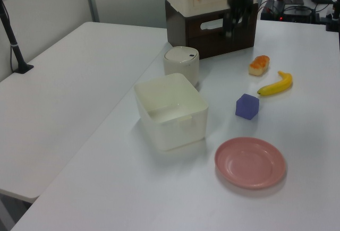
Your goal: Put the cube on the table
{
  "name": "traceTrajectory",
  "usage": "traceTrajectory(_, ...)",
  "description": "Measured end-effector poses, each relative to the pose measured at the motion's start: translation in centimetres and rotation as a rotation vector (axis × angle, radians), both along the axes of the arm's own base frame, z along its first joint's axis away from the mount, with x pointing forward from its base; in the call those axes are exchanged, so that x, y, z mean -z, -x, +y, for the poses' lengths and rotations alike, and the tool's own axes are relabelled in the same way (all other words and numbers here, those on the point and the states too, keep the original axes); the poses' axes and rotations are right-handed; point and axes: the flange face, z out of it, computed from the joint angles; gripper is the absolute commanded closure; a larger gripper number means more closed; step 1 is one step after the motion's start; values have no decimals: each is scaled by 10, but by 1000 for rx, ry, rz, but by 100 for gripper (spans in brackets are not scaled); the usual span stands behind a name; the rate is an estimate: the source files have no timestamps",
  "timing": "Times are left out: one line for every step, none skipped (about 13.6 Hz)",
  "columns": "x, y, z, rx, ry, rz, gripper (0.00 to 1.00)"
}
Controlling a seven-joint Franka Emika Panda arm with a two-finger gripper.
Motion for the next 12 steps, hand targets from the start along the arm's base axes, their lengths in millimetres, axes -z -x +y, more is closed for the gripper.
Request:
traceTrajectory(-17,6,-17,4,-18,-4,0)
traceTrajectory(-32,13,-31,0,-35,3,0)
traceTrajectory(-45,20,-43,-11,-46,17,0)
traceTrajectory(-59,29,-57,-24,-54,35,0)
traceTrajectory(-65,32,-64,-30,-55,39,0)
traceTrajectory(-73,37,-75,-38,-52,38,0)
traceTrajectory(-76,40,-82,-47,-51,44,0)
traceTrajectory(-81,49,-94,-64,-64,63,0)
traceTrajectory(-84,54,-102,-73,-82,68,0)
traceTrajectory(-89,61,-110,-73,-103,65,0)
traceTrajectory(-94,66,-116,-69,-117,57,0)
traceTrajectory(-99,70,-120,-66,-125,47,0)
